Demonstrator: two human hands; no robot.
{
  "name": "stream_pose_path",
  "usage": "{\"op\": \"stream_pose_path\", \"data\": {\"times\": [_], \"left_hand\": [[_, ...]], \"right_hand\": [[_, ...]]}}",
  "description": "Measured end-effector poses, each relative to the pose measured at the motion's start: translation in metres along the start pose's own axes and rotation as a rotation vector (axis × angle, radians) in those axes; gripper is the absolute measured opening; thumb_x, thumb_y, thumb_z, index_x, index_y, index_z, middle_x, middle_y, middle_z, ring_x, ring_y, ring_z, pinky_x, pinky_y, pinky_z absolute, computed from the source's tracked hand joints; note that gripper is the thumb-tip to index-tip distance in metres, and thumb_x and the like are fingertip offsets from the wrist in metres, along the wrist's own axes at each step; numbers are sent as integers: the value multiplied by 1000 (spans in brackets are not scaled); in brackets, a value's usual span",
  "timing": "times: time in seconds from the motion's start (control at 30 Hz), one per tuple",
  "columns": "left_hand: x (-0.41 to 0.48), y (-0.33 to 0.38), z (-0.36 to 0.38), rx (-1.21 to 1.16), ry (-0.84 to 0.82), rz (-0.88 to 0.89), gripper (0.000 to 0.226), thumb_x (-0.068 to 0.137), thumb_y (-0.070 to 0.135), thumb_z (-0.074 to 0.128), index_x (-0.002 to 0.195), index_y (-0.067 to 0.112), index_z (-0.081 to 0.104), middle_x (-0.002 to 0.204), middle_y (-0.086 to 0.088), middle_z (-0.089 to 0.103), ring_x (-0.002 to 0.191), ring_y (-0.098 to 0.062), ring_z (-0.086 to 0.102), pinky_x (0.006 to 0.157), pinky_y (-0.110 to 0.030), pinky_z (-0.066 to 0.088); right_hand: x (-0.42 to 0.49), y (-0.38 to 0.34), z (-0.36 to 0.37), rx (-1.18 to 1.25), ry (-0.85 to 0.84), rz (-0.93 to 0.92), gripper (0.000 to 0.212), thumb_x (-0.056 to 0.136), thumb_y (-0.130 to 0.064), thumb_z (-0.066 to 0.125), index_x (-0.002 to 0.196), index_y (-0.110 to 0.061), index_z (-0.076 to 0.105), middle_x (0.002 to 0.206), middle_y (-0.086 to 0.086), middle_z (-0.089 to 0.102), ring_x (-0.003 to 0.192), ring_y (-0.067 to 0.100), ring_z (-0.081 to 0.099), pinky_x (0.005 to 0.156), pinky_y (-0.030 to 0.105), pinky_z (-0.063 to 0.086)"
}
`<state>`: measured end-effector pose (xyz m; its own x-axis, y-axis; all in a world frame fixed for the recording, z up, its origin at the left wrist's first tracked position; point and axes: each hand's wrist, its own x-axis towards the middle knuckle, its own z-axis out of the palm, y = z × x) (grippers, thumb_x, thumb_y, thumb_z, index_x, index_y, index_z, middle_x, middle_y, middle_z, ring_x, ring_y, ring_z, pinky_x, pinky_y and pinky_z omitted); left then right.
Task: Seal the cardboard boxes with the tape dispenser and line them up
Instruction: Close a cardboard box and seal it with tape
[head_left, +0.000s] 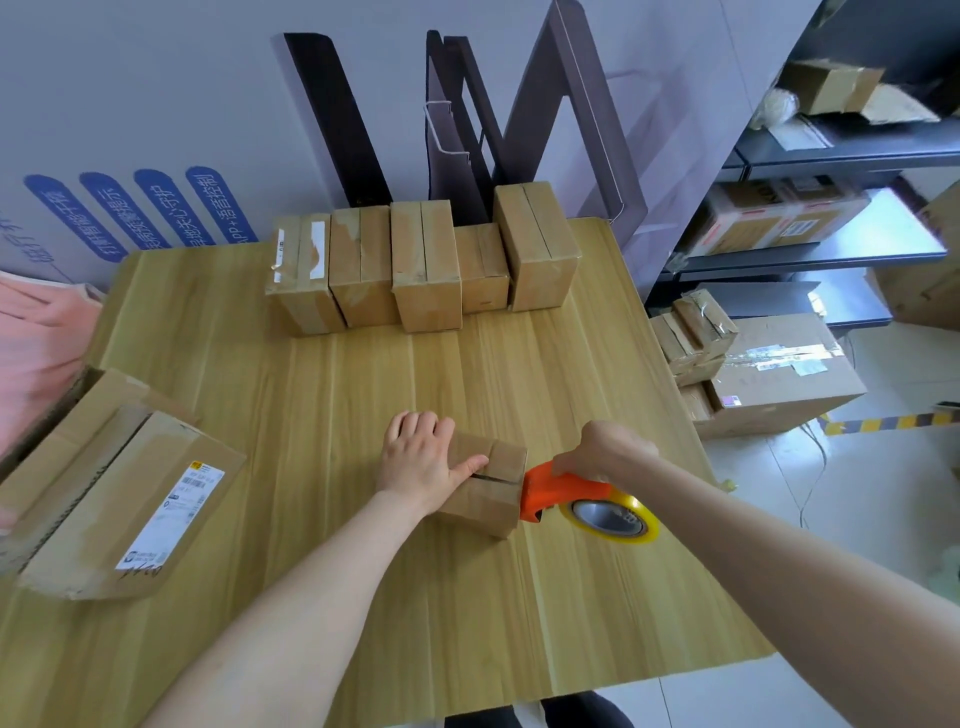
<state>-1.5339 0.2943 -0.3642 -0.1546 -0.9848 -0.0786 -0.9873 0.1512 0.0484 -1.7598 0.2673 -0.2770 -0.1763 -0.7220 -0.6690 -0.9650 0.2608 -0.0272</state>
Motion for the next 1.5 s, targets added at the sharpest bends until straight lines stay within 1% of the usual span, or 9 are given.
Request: {"op": "stream_pose_path", "data": {"times": [0.23,0.4,0.5,0.6,0.73,0.9,1.1,1.27,1.5], "left_hand": [[-18,4,5,-12,37,-102,76,83,78,17,106,18,57,103,-1,58,103,-26,51,110,-43,27],[-44,26,3,-125,8,-546,62,86,71,30,111,21,57,108,-2,59,107,-25,48,105,-39,27],[-57,39,-1,-340,-25,-835,51,94,53,41,129,18,53,125,-6,56,119,-28,44,109,-42,22],[-61,42,-11,-522,-8,-957,49,95,41,50,139,19,42,139,-9,46,130,-31,36,111,-47,18],[-49,41,-75,-1003,230,-668,39,97,36,51,132,20,51,132,2,54,126,-19,47,100,-30,36],[-36,48,-207,-1538,17,-293,39,94,46,47,109,16,67,103,0,72,99,-15,67,89,-31,53],[-32,54,-280,-1565,54,-100,35,88,37,57,105,9,70,101,-7,73,92,-17,68,84,-30,54],[-31,55,-309,-1555,49,-47,38,82,40,58,100,11,72,96,-6,73,87,-12,67,73,-21,52],[-28,54,-326,-1669,79,-107,42,75,41,67,97,5,71,92,-9,71,87,-19,66,90,-40,54]], "right_hand": [[2,0,21,123,-20,103,39,79,-52,60,95,-16,59,74,0,53,71,19,56,66,28,44],[-7,19,45,343,220,60,45,86,-54,54,70,-13,58,61,-2,55,64,22,58,55,25,37],[-17,29,34,663,311,-93,48,88,-49,59,65,-7,62,52,1,55,50,18,55,46,25,37],[-43,34,10,889,339,-285,39,89,-33,65,61,-6,62,43,-1,51,34,10,50,34,21,38],[-81,41,-24,1034,334,-481,24,90,-19,66,68,-9,68,48,10,57,40,24,54,35,39,51],[-122,43,-67,1070,443,-668,17,90,-12,64,75,-17,71,52,12,60,39,29,57,37,37,48],[-146,37,-105,1038,549,-785,18,89,-12,66,74,-20,70,55,20,61,40,35,57,36,44,46],[-156,33,-123,1050,586,-853,20,89,-10,66,71,-19,70,51,10,61,38,30,57,35,44,44],[-165,29,-137,1062,621,-900,16,88,-11,67,76,-20,72,56,12,64,40,26,59,38,46,47]]}}
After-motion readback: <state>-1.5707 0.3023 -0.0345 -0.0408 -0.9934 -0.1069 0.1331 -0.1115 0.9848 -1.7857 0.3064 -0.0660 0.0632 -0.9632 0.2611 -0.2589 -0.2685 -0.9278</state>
